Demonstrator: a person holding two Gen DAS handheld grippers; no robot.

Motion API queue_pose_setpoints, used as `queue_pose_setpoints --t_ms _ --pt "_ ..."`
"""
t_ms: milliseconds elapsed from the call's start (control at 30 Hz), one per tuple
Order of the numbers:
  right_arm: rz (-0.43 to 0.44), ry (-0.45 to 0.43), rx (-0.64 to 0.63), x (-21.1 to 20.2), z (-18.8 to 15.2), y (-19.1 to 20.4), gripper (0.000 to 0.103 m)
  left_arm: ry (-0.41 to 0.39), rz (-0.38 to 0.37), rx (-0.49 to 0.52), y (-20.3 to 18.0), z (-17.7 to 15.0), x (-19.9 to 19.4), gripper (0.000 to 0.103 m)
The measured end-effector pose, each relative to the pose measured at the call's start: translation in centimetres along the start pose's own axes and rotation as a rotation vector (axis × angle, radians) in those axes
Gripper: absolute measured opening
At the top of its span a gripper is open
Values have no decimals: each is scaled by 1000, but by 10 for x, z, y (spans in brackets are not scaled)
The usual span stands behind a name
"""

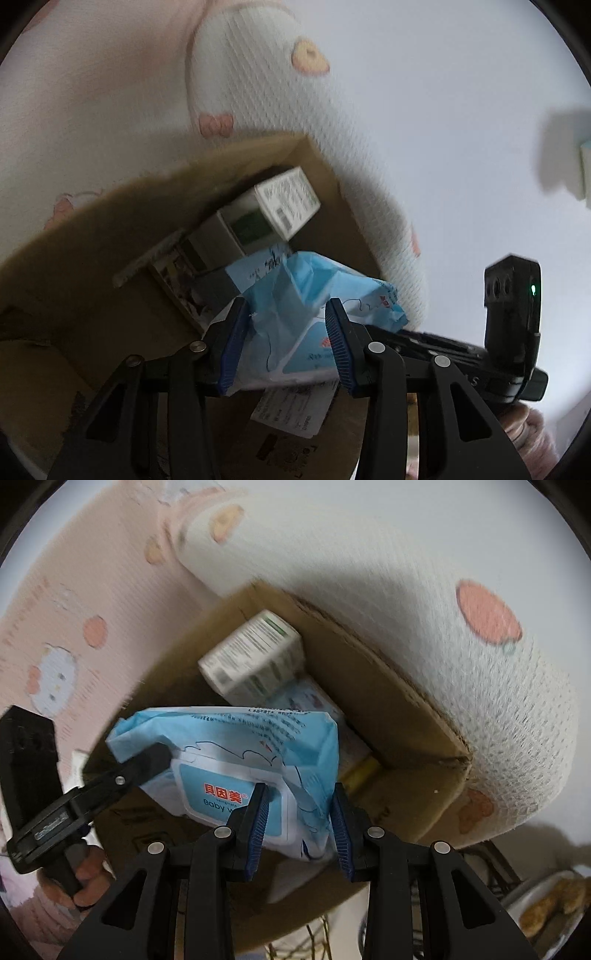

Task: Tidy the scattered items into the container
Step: 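Carry the baby-wipes pack in the left gripper over the cardboard box, then lower the baby-wipes pack into the box and open the left gripper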

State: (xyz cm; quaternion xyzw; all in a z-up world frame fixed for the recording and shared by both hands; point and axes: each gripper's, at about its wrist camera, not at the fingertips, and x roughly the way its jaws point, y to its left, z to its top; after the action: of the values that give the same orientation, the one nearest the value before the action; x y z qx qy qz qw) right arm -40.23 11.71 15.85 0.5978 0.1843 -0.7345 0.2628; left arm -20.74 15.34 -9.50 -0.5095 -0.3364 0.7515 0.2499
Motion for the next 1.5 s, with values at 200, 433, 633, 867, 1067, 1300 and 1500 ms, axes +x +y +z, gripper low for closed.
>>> queue_pose_setpoints --t_ms 200,433,633,867,1067,1300,1500 --pt "-16 -11 -38 17 1 -6 30 69 89 -61 3 2 12 47" --pt "-92 -4 -114 33 8 -7 21 198 100 -135 3 5 25 37" --pt "-126 20 -208 41 12 14 18 350 156 -73 -15 -2 46 37" --pt "-58 65 -114 53 4 -4 18 282 325 76 -22 11 33 37" --pt "-25 131 -57 56 -7 -20 18 495 355 38 -1 0 68 42" --pt "-61 205 -81 68 5 -5 19 623 422 -117 27 -20 80 58" --pt "-49 255 -30 73 9 -6 19 525 377 -241 34 -8 68 58"
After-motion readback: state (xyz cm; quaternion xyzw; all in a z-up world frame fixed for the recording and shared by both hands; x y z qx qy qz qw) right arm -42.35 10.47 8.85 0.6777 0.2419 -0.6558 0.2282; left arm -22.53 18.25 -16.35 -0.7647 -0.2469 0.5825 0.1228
